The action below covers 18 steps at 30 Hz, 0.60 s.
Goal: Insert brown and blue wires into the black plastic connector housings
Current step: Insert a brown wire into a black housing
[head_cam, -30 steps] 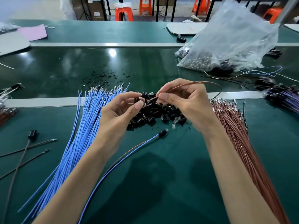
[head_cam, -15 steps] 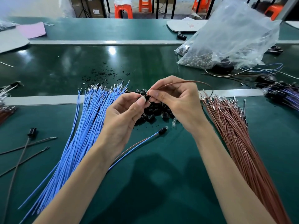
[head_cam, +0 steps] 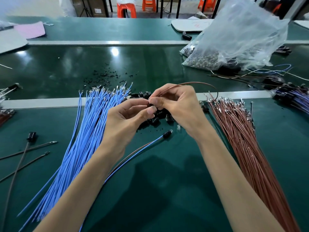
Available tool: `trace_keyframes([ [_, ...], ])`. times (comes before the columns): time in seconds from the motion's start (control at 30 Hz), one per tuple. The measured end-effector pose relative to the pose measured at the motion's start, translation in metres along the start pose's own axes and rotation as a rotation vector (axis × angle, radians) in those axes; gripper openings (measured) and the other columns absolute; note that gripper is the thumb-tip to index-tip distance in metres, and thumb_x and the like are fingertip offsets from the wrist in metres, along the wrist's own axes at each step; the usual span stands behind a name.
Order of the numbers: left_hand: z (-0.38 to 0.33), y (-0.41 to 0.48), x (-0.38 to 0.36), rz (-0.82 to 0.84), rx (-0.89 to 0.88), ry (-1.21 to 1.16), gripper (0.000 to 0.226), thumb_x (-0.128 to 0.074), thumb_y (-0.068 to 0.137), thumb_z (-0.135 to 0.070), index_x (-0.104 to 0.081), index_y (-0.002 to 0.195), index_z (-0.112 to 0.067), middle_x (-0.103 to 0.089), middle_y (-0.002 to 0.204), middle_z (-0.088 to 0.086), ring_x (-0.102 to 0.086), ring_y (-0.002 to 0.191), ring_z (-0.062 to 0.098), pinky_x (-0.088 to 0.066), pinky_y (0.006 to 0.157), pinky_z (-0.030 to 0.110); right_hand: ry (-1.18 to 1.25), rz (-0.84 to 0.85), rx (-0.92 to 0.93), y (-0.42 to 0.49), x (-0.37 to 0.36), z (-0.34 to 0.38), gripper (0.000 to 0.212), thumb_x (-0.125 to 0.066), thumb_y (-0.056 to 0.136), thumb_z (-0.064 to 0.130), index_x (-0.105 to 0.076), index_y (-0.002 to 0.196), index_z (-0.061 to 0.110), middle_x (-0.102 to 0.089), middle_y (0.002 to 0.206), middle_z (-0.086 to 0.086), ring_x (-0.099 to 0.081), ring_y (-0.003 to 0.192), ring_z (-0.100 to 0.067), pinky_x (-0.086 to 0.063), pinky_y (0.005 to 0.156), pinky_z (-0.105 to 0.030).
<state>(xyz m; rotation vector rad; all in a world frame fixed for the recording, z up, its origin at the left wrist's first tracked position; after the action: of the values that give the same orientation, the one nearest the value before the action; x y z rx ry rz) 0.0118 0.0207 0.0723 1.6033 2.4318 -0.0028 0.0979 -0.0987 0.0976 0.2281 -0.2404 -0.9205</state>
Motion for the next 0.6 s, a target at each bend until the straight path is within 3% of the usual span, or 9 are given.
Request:
trace_keyframes([
  [0.13, 0.002, -0.0014, -0.0034, -0.043, 0.022, 0.012, 0.022, -0.073, 0.067, -0.019, -0.072, 0.088, -0.01, -0.074, 0.075, 0.0, -0.068, 0.066, 0.009, -0.05, 0.063, 0.013, -0.063, 0.072, -0.062, 0.0018, 0.0069, -0.0006, 0.015, -0.074, 0.078, 0.003, -0.069, 0.072, 0.015, -0.068, 0.066, 0.004, -0.062, 0.062, -0.006, -0.049, 0.063, -0.016],
  [0.6, -0.0067, -0.0045, -0.0055, -0.026, -0.111, 0.138, 0.019, -0.069, 0.07, -0.017, -0.071, 0.089, -0.012, -0.073, 0.071, -0.007, -0.068, 0.061, 0.008, -0.052, 0.063, 0.015, -0.144, 0.057, -0.013, -0.001, -0.0017, 0.0068, 0.023, -0.074, 0.078, 0.001, -0.067, 0.067, 0.02, -0.064, 0.065, 0.009, -0.06, 0.059, -0.002, -0.049, 0.064, -0.016],
])
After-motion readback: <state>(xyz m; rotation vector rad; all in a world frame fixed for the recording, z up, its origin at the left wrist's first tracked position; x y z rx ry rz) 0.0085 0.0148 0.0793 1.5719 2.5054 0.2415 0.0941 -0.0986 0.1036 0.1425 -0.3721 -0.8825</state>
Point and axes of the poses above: each hand's wrist, its own y-axis towards the middle knuckle, its own x-axis out of the back of the hand, z = x × y, the point moved 2 cm from there along y, towards the middle knuckle
